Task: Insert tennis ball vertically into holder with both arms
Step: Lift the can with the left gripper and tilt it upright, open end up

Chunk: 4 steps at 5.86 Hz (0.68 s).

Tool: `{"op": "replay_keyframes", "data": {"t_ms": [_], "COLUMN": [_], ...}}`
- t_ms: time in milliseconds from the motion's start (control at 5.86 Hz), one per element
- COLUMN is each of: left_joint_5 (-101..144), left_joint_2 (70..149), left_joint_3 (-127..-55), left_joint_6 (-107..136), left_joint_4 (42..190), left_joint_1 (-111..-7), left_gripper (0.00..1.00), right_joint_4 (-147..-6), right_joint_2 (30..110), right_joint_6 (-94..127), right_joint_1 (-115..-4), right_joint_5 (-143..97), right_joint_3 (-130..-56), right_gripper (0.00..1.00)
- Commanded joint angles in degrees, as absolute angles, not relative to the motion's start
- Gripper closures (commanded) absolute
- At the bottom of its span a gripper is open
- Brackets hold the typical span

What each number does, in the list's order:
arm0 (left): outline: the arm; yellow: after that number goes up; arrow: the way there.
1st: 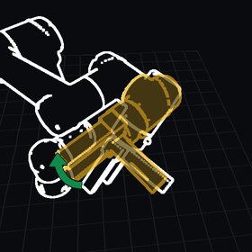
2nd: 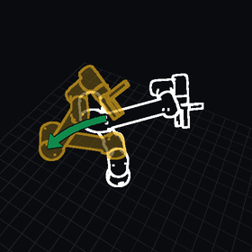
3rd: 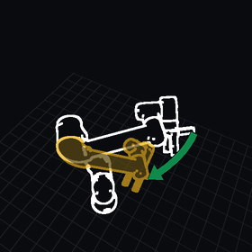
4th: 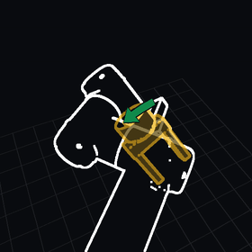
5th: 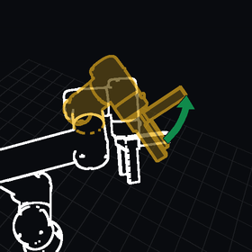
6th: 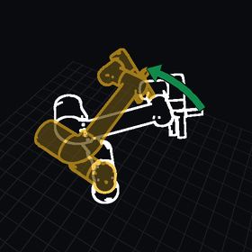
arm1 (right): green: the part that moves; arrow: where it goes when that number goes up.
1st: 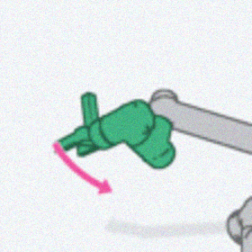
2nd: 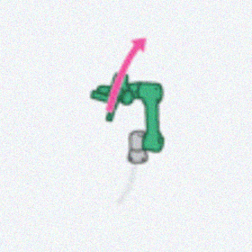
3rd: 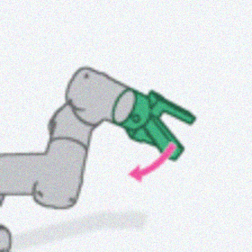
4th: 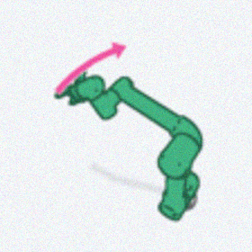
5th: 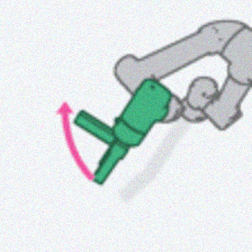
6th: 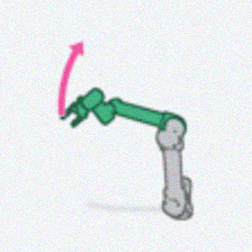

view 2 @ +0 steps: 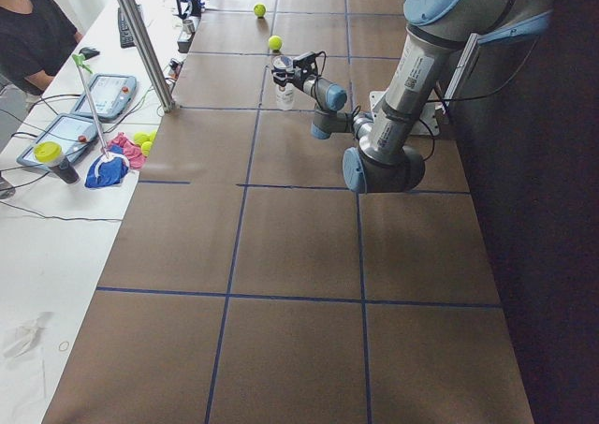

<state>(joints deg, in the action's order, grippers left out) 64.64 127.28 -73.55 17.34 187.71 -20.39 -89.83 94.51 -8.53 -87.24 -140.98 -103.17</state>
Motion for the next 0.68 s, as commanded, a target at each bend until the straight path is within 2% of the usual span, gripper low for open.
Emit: {"op": "replay_keyframes", "data": {"t_ms": [0, 512], "left_joint_5": [64.6, 64.6], "left_joint_2": [127.3, 127.0], "left_joint_3": [-73.3, -73.1], "left_joint_6": [17.2, 17.2], "left_joint_4": [187.6, 187.6], "left_joint_1": [-20.0, -19.8], "left_gripper": [0.16, 0.18], "right_joint_4": [-89.7, -89.6], "right_joint_2": [94.3, 93.3], "right_joint_6": [-8.5, -8.4], "right_joint_1": [-87.1, -84.7], "right_joint_5": [-141.0, -140.9], "right_joint_3": [-103.0, -102.3], "right_gripper": [0.0, 0.0]}}
